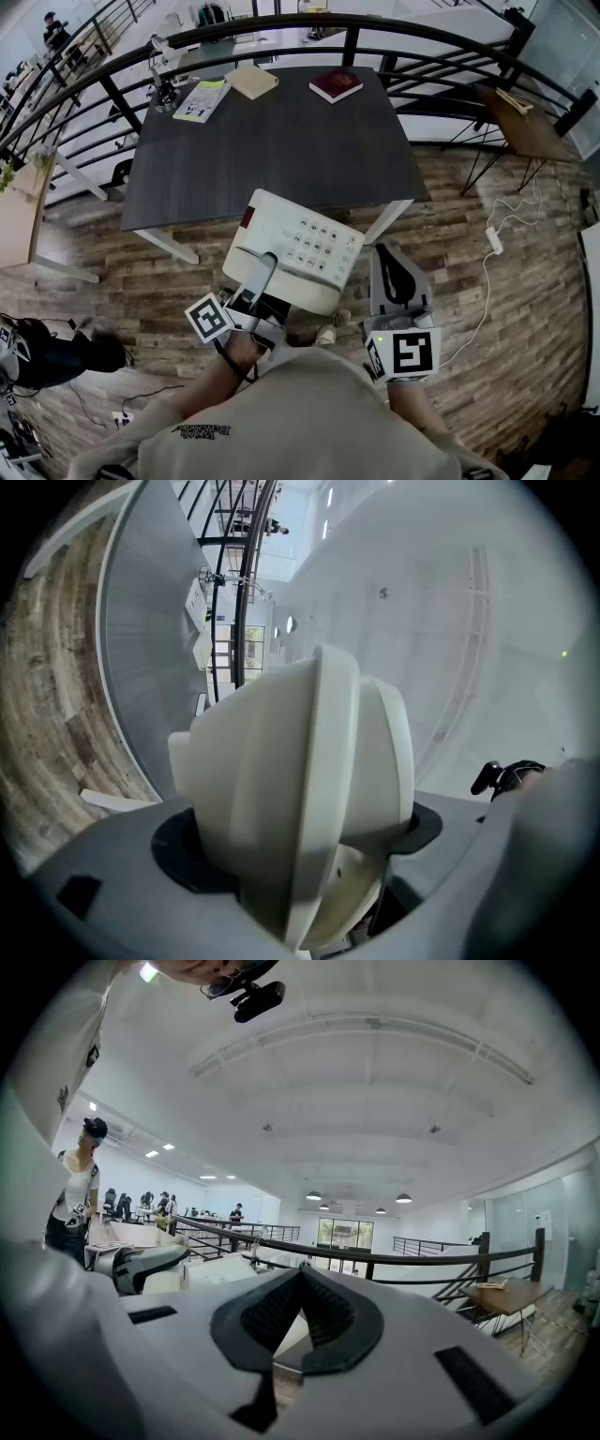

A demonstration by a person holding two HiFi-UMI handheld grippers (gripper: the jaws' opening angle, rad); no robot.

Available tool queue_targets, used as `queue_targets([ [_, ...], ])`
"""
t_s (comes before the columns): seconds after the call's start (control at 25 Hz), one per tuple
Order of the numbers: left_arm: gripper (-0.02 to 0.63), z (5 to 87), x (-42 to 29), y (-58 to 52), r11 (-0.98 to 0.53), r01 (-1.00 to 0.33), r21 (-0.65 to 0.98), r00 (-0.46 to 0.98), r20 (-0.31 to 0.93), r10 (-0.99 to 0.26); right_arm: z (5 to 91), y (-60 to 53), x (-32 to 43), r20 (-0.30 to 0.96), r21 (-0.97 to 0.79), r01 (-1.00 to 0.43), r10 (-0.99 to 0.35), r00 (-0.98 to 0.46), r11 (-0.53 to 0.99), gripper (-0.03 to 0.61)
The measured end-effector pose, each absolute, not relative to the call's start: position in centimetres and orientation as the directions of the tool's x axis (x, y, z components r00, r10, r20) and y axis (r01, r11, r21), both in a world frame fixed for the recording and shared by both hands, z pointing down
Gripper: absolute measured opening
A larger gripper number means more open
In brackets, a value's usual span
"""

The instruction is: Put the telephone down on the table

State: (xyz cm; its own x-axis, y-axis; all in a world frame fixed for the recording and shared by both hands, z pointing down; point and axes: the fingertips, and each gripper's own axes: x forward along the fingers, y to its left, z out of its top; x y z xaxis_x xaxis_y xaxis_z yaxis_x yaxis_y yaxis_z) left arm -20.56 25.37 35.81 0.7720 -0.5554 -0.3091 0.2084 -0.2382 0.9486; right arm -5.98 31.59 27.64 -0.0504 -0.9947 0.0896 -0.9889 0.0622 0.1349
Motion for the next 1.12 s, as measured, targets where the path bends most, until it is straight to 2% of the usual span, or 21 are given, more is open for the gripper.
queue_targets([
  [1.12,0.445,37.1,-13.3,26.1,-0.204,0.236,0.950,0.818,-0.308,-0.486,29.3,31.7,0.2,0.100,0.091,-0.995,-0.994,-0.038,0.047,0.002],
])
